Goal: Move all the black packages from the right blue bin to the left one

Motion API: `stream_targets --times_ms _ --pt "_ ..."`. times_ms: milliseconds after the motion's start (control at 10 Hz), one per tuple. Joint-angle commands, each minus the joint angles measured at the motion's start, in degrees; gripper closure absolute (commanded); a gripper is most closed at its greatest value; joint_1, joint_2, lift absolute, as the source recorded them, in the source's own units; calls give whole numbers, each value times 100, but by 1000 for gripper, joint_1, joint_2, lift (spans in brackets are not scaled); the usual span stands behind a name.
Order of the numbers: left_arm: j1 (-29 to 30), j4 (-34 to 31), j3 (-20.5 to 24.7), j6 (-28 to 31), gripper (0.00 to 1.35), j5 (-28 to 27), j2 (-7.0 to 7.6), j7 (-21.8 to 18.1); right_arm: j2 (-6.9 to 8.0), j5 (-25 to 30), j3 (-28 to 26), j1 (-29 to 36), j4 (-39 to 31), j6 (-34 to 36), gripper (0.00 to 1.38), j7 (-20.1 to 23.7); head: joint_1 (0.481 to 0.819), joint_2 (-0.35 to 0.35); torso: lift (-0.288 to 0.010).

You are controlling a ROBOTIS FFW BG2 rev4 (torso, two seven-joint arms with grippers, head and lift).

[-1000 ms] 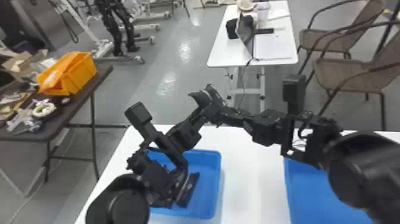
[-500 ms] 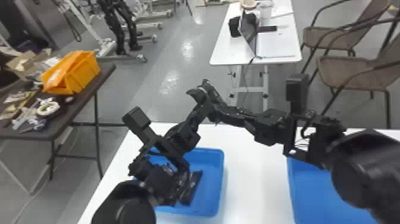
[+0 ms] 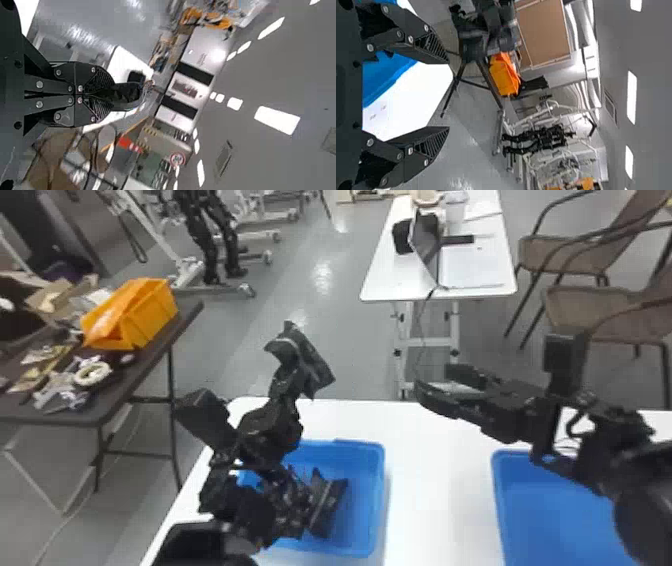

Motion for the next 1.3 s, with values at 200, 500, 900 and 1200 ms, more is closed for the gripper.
stream_targets --times_ms 200,500,900,1200 --pt "924 300 38 -1261 1214 -1610 -285 559 452 906 -1441 1416 -964 28 206 -249 695 266 -42" --pt "1223 617 -85 -1024 1214 -2217 -285 568 575 1020 -1793 1820 -1360 160 206 -310 695 214 -42" --pt "1188 704 -331 -760 262 -2173 -130 603 575 1056 -1819 1899 -1386 160 206 -354 695 170 -42" --pt "1003 652 -348 -1437 219 -2314 -200 770 575 1152 -1863 2040 -1465 -16 206 -451 695 162 -42"
